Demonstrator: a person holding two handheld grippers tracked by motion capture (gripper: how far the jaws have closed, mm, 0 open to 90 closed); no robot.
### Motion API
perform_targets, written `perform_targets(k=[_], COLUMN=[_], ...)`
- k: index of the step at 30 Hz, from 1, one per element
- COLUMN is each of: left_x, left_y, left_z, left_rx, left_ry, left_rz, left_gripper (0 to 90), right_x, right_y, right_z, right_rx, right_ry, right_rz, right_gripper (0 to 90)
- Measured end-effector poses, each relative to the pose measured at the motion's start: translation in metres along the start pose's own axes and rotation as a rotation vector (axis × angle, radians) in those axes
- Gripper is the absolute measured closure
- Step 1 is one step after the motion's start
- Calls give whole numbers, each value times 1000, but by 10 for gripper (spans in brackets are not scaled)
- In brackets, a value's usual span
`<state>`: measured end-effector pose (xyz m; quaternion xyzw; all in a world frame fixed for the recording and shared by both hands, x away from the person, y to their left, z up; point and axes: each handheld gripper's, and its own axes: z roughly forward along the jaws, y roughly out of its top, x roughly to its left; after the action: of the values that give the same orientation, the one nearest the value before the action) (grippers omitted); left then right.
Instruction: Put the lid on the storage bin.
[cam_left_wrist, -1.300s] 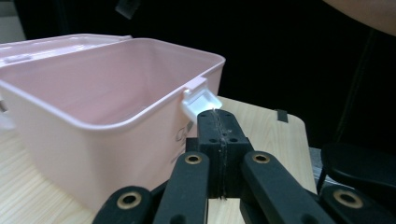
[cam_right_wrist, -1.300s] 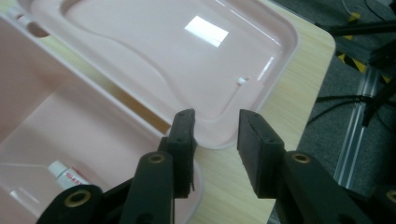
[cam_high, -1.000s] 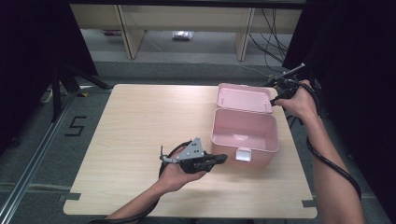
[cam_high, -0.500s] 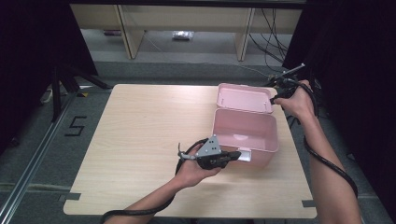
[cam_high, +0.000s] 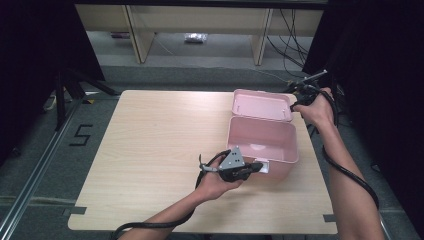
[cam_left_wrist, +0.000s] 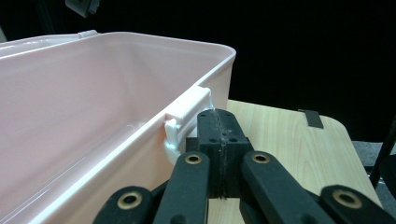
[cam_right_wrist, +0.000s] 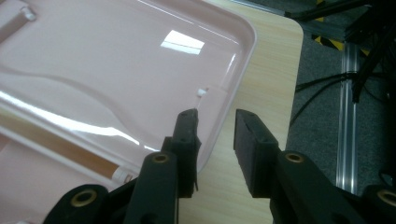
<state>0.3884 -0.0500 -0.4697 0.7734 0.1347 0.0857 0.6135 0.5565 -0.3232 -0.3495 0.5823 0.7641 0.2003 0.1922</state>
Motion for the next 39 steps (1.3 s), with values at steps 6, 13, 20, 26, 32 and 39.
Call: perform_targets(k=[6, 13, 20, 26, 32, 39], left_x=[-2, -1, -1, -1, -1, 0], left_y=[-2, -2, -3, -3, -3, -2], left_z=[3, 5, 5, 4, 4, 4], left_rx=[-7, -11, -14, -10, -9, -5], left_ry=[13, 8, 7, 6, 5, 1], left_rz=[-6, -19, -19, -18, -18, -17], left_gripper=[900, 900, 900, 900, 900, 900], right_x=[-5, -11, -9, -13, -12, -15], right_y=[6, 13, 19, 21, 22, 23], right_z=[13, 26, 35, 43, 50, 56], right_rx=[-9, -36, -7, -4, 12, 19], right_ry=[-10, -25, -21, -28, -26, -31], right_rz=[59, 88, 168, 164, 211, 204], right_gripper=[717, 741, 762, 765, 764, 774])
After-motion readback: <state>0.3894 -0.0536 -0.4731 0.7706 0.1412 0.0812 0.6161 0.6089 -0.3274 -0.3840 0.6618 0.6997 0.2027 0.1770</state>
